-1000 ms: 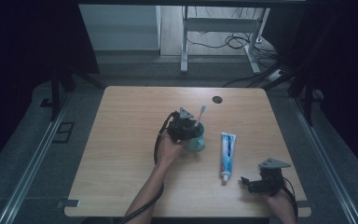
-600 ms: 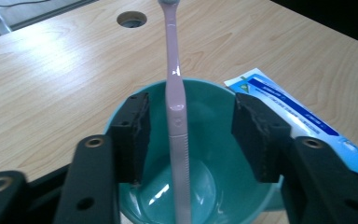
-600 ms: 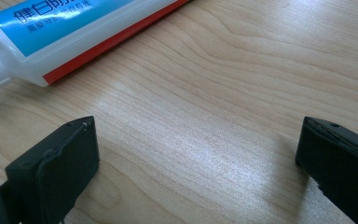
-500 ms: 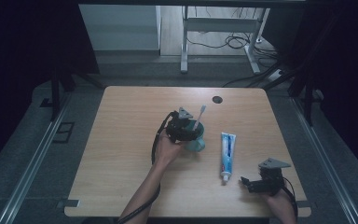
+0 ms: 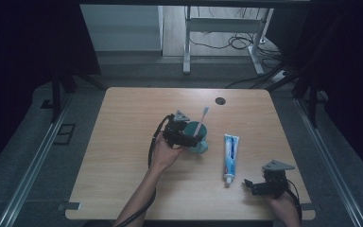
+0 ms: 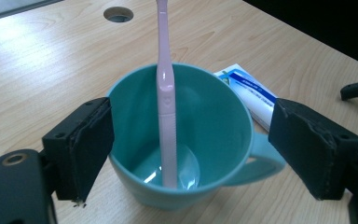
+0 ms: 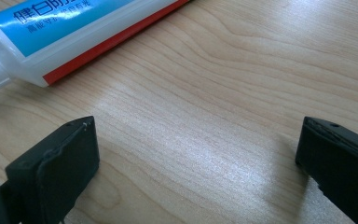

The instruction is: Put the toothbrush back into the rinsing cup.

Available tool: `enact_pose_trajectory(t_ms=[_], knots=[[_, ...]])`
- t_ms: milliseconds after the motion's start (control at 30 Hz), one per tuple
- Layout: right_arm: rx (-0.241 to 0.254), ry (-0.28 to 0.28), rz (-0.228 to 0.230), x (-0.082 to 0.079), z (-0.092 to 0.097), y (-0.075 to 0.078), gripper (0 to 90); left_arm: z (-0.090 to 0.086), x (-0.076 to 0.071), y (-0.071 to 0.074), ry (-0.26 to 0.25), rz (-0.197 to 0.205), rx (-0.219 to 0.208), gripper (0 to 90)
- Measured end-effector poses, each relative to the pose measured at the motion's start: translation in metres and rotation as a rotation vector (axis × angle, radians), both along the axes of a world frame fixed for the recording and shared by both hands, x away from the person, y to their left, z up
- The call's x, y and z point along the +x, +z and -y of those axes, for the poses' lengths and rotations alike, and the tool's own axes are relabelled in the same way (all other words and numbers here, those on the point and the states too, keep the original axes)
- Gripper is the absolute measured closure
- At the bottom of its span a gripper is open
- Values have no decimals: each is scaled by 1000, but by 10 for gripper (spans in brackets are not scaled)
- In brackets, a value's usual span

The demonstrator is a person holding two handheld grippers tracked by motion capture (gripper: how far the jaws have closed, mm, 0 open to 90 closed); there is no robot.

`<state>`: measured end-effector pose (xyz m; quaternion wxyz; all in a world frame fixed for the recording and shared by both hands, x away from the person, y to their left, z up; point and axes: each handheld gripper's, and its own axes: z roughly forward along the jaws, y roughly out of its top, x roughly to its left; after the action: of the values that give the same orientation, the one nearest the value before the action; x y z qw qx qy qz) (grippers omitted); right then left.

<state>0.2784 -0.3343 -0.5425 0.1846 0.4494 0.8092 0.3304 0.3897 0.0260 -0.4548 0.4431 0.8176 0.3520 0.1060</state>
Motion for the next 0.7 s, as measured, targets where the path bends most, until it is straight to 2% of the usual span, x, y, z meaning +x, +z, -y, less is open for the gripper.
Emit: enact_pose_trajectory(t_ms=[300,700], knots=[[0,0,-1,0,0,0,0,-6,-9,2,-5,9,36,3],[0,-1,-1,0,0,0,0,-15,-19,-1,-4,19,52,0]])
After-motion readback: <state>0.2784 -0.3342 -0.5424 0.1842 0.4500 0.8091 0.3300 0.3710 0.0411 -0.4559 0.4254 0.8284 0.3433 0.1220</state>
